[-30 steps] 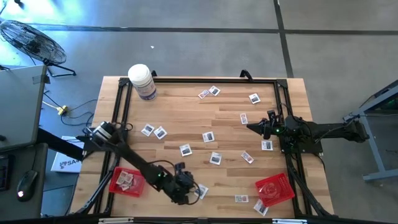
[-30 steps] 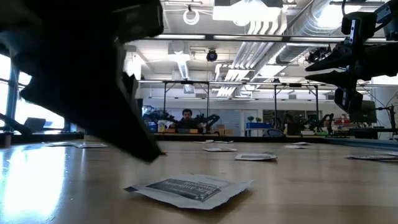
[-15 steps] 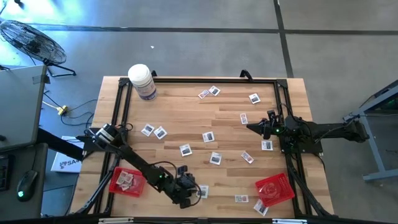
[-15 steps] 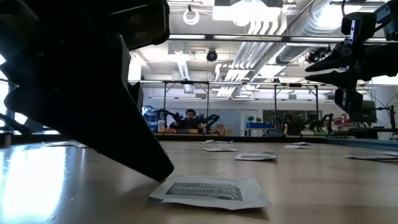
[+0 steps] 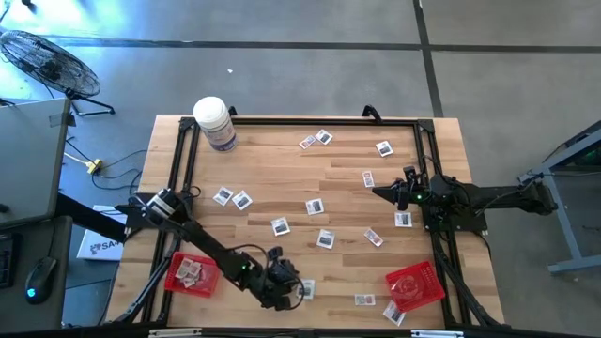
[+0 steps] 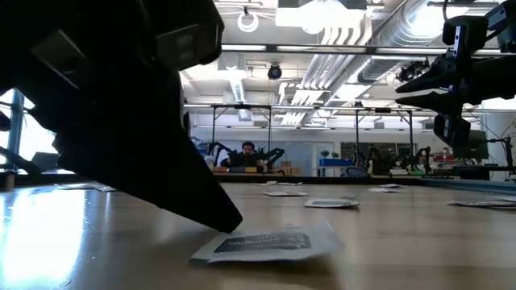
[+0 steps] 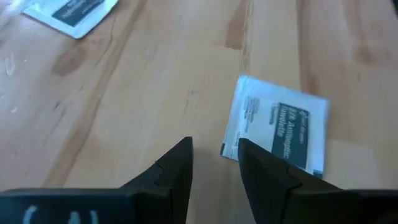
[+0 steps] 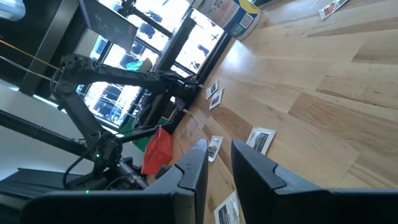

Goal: Pick & Place First Aid Supplies
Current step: Put the towelette pack into the right red bin

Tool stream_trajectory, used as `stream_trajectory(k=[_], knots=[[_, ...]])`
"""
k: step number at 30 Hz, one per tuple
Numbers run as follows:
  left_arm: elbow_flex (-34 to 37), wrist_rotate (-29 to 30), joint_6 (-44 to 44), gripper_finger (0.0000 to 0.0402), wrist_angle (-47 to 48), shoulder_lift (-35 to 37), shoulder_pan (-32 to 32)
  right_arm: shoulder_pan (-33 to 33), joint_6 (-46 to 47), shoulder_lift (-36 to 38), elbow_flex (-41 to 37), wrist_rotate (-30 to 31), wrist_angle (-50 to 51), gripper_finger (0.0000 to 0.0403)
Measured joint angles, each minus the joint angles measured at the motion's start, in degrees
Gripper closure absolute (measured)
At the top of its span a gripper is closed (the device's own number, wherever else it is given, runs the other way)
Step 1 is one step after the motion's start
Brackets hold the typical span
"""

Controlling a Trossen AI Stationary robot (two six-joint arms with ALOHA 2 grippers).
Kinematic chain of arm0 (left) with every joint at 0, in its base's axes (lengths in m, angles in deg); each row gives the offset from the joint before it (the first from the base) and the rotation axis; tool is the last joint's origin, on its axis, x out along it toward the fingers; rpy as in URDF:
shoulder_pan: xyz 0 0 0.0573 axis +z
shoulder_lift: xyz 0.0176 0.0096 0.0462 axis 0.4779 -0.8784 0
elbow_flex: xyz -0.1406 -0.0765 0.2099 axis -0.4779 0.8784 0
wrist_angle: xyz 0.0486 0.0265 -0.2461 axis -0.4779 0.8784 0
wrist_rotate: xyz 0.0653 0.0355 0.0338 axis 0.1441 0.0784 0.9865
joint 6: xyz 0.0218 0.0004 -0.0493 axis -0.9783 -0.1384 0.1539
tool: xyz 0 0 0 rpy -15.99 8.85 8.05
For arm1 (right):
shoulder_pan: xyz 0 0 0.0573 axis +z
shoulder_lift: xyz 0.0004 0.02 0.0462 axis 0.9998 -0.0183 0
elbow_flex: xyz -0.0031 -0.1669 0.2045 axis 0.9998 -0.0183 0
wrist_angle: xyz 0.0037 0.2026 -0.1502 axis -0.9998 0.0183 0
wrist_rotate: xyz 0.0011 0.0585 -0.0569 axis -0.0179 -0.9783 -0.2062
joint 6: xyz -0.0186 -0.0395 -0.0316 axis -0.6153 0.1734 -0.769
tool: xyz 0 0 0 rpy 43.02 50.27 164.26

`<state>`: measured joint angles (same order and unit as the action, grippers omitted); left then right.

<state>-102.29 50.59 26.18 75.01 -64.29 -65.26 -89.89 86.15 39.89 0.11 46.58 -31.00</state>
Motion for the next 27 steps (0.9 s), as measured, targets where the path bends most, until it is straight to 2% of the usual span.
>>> stream_trajectory(k=[7,17,23,27], knots=[[-0.2,3.0,-2.6,0.0275,2.6,-0.4,0.2,0.0,0.0,0.0,0.0,0.0,0.0,0.0339],[0.1,8.8,-4.2,0.0275,18.9,3.6,2.8,0.0,0.0,0.0,0.0,0.0,0.0,0.0339],[0.0,8.5,-6.1,0.0275,17.6,7.1,3.2,0.0,0.0,-0.1,0.0,0.0,0.0,0.0339],[0.1,4.2,-6.1,0.0275,16.2,8.1,4.5,0.0,0.0,-0.3,0.0,0.0,0.0,0.0339]])
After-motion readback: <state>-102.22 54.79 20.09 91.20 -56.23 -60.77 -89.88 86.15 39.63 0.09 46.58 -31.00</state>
